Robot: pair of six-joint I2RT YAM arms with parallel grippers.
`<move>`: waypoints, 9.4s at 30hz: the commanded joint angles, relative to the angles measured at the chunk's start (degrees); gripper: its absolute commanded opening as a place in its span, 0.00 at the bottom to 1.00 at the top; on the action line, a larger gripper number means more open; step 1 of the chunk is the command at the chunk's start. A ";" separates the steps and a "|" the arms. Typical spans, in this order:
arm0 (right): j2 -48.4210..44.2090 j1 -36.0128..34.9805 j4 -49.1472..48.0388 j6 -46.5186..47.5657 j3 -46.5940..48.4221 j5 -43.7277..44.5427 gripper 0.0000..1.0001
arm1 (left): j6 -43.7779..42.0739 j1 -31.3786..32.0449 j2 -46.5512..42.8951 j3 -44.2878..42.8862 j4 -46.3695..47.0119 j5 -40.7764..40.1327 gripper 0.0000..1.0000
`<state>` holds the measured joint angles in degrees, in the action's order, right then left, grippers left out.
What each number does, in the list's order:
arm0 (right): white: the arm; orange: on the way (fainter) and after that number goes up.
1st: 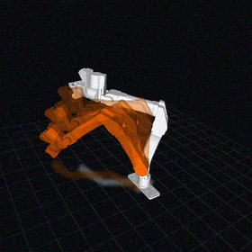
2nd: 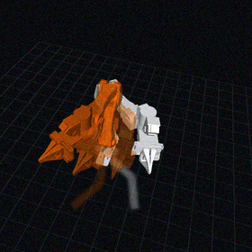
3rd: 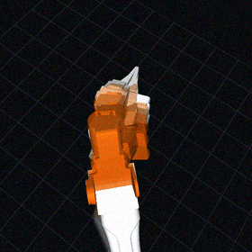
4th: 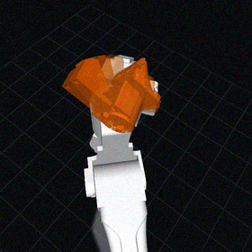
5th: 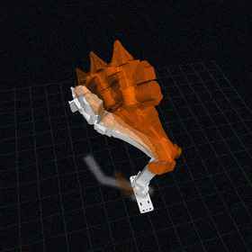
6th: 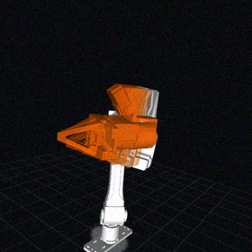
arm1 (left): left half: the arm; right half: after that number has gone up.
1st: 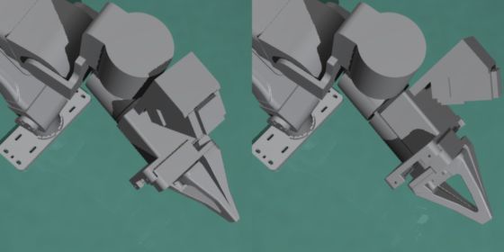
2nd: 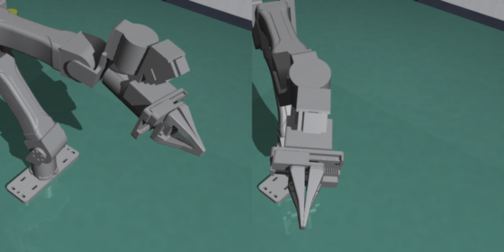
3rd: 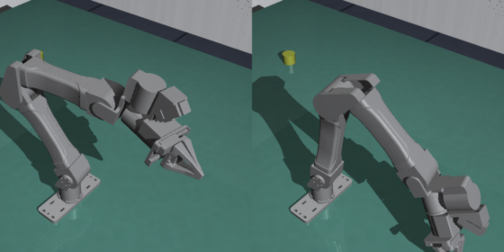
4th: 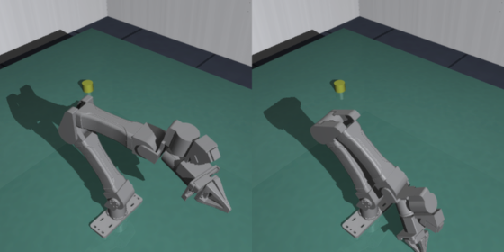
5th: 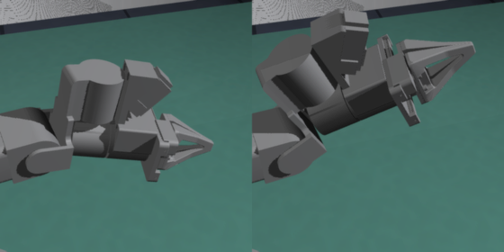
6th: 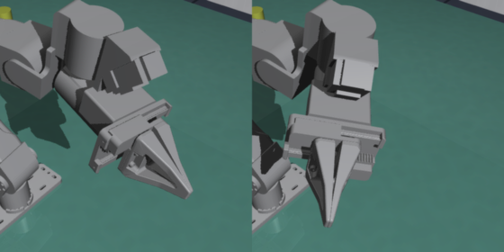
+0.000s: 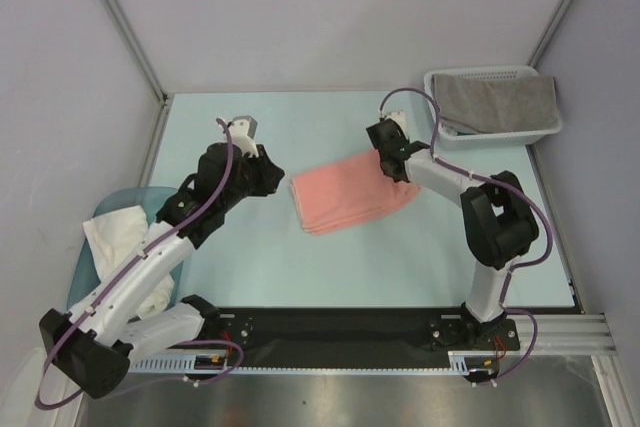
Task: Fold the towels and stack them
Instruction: Neatly place the folded towel into the bin, then grab crumpled towel, then move the towel to the center of the board, then flatten out the crumpled towel
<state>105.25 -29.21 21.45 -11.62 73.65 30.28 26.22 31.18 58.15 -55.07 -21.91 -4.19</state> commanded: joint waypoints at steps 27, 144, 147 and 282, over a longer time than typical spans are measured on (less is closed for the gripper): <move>30.63 11.37 7.03 37.19 69.62 19.03 0.00 | -11.01 -2.79 2.41 0.14 -5.25 5.42 0.22; 7.60 -4.62 0.08 -2.80 31.91 -31.51 1.00 | 23.70 -55.25 11.88 2.69 -21.42 -24.99 0.41; 7.07 -4.89 -0.71 -2.88 29.98 -32.12 0.99 | 25.46 -57.62 20.30 2.34 -20.46 -24.74 0.42; 18.76 4.95 -10.03 -14.66 13.72 -21.58 0.38 | 6.04 -13.77 54.97 -32.12 -2.88 -0.21 0.00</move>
<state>122.83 -23.92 13.30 -25.36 87.94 7.31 32.97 18.15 116.86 -86.04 -24.97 -5.26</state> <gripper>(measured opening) 0.402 0.014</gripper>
